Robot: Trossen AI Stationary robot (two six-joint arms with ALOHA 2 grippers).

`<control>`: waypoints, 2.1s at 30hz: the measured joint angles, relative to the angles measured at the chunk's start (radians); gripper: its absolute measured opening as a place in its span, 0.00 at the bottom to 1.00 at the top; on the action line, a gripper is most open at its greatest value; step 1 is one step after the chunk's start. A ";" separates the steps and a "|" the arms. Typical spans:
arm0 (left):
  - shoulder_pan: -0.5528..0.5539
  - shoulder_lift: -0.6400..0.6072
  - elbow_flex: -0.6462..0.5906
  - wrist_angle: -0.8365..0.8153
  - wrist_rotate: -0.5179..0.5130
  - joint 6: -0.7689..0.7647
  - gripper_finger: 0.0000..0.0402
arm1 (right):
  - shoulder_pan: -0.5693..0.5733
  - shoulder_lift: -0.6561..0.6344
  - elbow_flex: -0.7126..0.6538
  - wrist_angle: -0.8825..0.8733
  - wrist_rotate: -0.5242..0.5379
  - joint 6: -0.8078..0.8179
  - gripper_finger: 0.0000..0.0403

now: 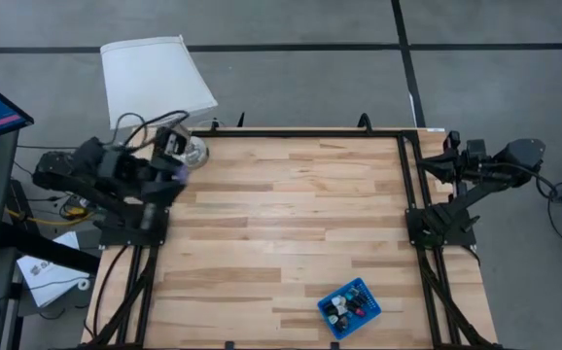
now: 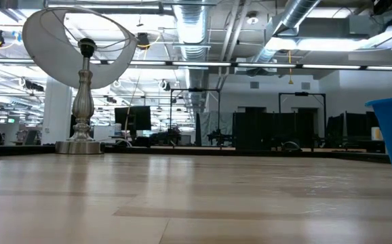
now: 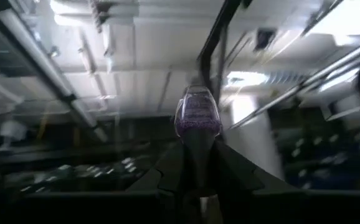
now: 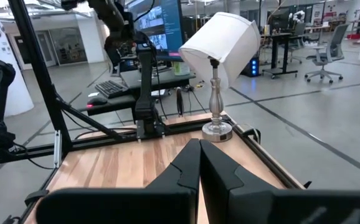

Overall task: Pick & Place Nail Polish
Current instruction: Put the violet nail polish into the blue bin

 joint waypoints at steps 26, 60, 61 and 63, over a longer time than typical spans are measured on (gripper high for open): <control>0.108 0.105 0.000 0.010 -0.946 1.152 0.13 | 0.000 0.000 0.000 -0.002 0.073 0.013 0.00; -0.032 0.103 0.239 0.029 -0.211 1.220 0.13 | 0.000 0.000 0.000 -0.002 0.110 -0.013 0.00; -0.045 0.104 0.262 -0.017 -0.165 1.201 0.13 | 0.000 0.000 0.000 -0.003 0.112 -0.015 0.00; -0.069 0.105 0.301 -0.092 -0.075 1.154 0.13 | 0.000 0.000 0.000 -0.003 0.121 -0.017 0.00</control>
